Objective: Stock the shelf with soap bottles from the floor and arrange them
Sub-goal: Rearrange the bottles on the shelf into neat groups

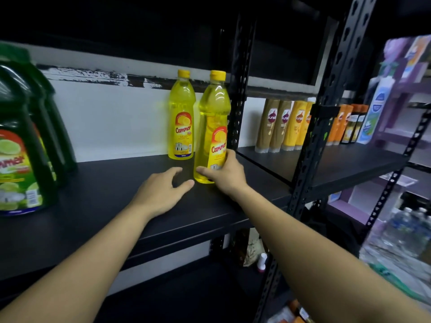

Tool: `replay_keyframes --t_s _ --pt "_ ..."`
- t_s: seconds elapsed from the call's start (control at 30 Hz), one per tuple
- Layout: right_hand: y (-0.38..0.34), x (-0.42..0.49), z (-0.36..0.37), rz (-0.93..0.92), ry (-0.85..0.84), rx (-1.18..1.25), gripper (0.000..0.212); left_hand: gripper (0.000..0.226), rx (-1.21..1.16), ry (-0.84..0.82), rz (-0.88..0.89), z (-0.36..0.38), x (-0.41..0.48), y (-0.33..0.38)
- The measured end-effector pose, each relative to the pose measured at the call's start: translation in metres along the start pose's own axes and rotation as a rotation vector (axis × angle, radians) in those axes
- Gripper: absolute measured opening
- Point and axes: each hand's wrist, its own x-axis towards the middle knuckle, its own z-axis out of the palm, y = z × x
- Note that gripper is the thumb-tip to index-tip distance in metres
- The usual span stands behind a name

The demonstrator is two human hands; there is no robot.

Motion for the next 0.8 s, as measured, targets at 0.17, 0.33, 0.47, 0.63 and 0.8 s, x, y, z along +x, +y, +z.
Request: replay_keyframes --t_s 0.17,0.33,0.47,0.63,0.8 --pt "-0.028 -0.042 0.016 -0.026 0.001 0.0 0.082 0.056 -0.254 0.177 0.071 -0.011 -0.016 0.012" --pt "-0.054 -0.08 0.043 -0.128 -0.079 -0.033 0.084 0.047 -0.392 0.352 -0.01 -0.038 -0.048 -0.001" --pt "-0.064 -0.086 0.053 -0.177 -0.24 -0.079 0.082 0.048 -0.32 0.314 -0.041 -0.062 -0.071 -0.033" --pt "-0.063 -0.089 0.052 -0.196 -0.248 -0.095 0.079 0.042 -0.271 0.271 -0.079 -0.063 -0.072 -0.043" --pt "-0.065 -0.09 0.049 -0.187 -0.251 -0.112 0.076 0.043 -0.28 0.27 -0.076 -0.062 -0.07 -0.045"
